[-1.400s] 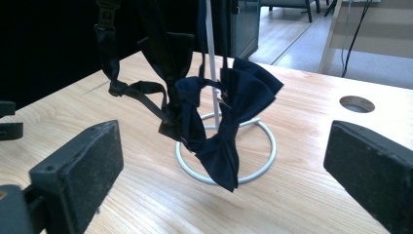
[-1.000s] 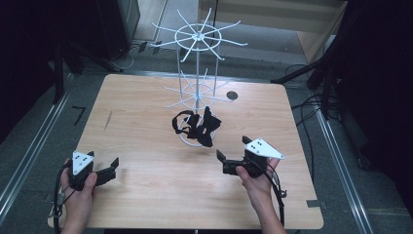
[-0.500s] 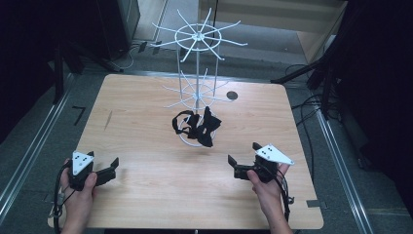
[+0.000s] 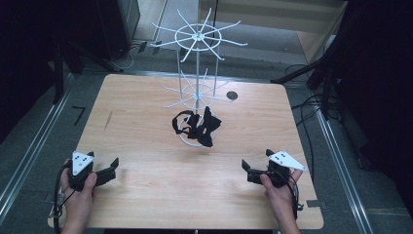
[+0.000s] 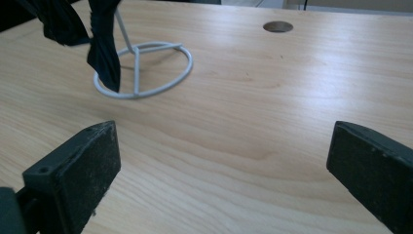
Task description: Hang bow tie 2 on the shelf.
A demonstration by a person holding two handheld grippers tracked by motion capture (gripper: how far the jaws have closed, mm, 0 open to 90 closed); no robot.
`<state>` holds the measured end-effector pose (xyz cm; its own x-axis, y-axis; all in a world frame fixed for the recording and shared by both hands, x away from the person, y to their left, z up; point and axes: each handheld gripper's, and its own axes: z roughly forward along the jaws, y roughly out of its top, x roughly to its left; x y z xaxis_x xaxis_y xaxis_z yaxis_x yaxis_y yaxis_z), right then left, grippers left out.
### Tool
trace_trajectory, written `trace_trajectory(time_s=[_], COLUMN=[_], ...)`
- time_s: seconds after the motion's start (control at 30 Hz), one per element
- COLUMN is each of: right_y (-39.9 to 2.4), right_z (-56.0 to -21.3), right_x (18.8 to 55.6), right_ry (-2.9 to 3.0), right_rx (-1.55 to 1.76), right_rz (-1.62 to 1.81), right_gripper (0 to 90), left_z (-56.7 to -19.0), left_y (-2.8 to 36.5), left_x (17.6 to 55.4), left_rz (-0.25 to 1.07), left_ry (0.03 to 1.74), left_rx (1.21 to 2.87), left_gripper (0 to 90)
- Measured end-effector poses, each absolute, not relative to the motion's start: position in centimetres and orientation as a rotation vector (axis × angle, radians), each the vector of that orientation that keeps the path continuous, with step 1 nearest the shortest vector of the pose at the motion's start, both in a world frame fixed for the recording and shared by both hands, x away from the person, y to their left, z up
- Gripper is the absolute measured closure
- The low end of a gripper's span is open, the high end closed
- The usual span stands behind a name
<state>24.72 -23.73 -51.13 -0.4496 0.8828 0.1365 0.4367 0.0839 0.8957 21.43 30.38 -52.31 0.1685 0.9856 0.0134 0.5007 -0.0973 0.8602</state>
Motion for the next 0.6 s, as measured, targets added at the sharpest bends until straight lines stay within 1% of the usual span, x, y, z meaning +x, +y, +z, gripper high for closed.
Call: trace_trajectory(time_s=[0.2, 0.6], right_y=[-25.5, -28.7], right_z=[-52.3, -53.4], right_x=[24.0, 23.1], right_ry=[1.938, 1.903], right_rx=[1.331, 1.384], right_rz=[1.278, 1.242], right_gripper=[0.0, 0.0], left_z=[-52.3, -52.3], left_y=[30.4, 30.4], left_x=[21.4, 21.4], left_rz=[0.830, 0.829], left_ry=[1.428, 1.427], left_rx=[1.706, 1.706], left_gripper=[11.7, 11.7])
